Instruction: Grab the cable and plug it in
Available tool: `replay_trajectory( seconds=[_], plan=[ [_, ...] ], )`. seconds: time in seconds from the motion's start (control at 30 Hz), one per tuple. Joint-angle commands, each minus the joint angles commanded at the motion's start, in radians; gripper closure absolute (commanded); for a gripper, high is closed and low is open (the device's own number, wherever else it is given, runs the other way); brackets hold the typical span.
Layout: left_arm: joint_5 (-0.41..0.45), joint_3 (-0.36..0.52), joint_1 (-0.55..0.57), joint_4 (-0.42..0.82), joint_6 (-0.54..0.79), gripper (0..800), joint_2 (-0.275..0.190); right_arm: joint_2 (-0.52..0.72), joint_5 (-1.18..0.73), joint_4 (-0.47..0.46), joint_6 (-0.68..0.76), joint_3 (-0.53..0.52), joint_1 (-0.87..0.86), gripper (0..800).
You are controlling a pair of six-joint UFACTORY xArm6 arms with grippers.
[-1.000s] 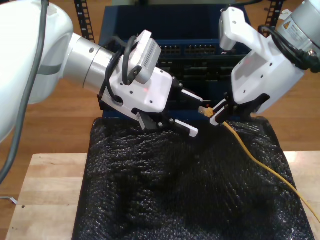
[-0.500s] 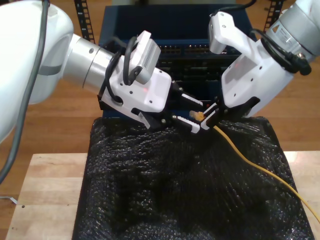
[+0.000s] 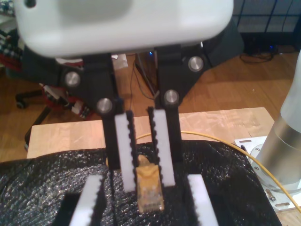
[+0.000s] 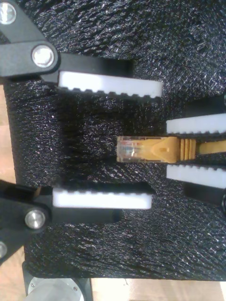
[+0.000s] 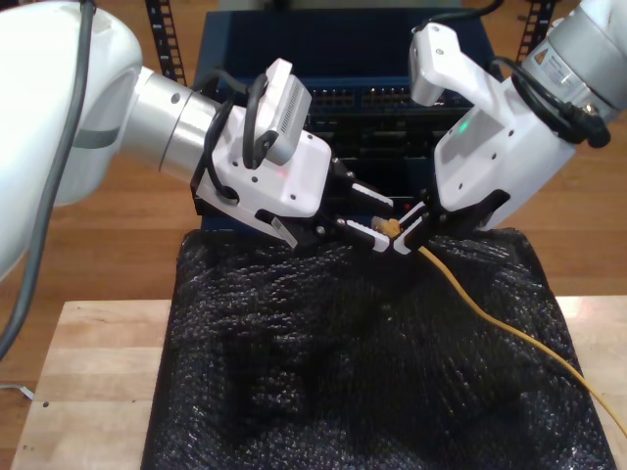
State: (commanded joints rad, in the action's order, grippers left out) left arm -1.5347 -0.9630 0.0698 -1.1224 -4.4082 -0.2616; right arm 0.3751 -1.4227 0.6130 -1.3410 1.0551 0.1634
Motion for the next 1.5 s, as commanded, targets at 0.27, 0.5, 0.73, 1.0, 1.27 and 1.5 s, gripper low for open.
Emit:
replay_trajectory(
  seconds=[0.27, 0.5, 0.73, 1.0, 1.27, 1.5],
  plan=[
    [0.003, 0.003, -0.003, 0.003, 0.000, 556, -0.002, 0.000, 0.000, 0.000, 0.000, -0.002, 0.000, 780],
    [0.029, 0.008, -0.005, 0.002, 0.000, 701, -0.003, -0.002, 0.002, 0.000, 0.000, -0.002, 0.000, 780],
    [0.032, 0.029, -0.005, -0.002, 0.000, 786, -0.008, -0.002, 0.002, 0.000, 0.000, -0.002, 0.000, 770],
    [0.031, 0.031, -0.005, -0.002, -0.002, 797, -0.009, 0.000, -0.002, 0.002, -0.003, 0.000, 0.000, 311],
    [0.029, 0.025, -0.009, -0.006, -0.006, 797, -0.009, 0.009, -0.002, 0.002, -0.006, 0.025, -0.005, 0],
    [-0.011, 0.017, -0.018, -0.018, -0.026, 797, 0.000, 0.018, -0.002, 0.002, -0.006, 0.060, -0.005, 0]
  ],
)
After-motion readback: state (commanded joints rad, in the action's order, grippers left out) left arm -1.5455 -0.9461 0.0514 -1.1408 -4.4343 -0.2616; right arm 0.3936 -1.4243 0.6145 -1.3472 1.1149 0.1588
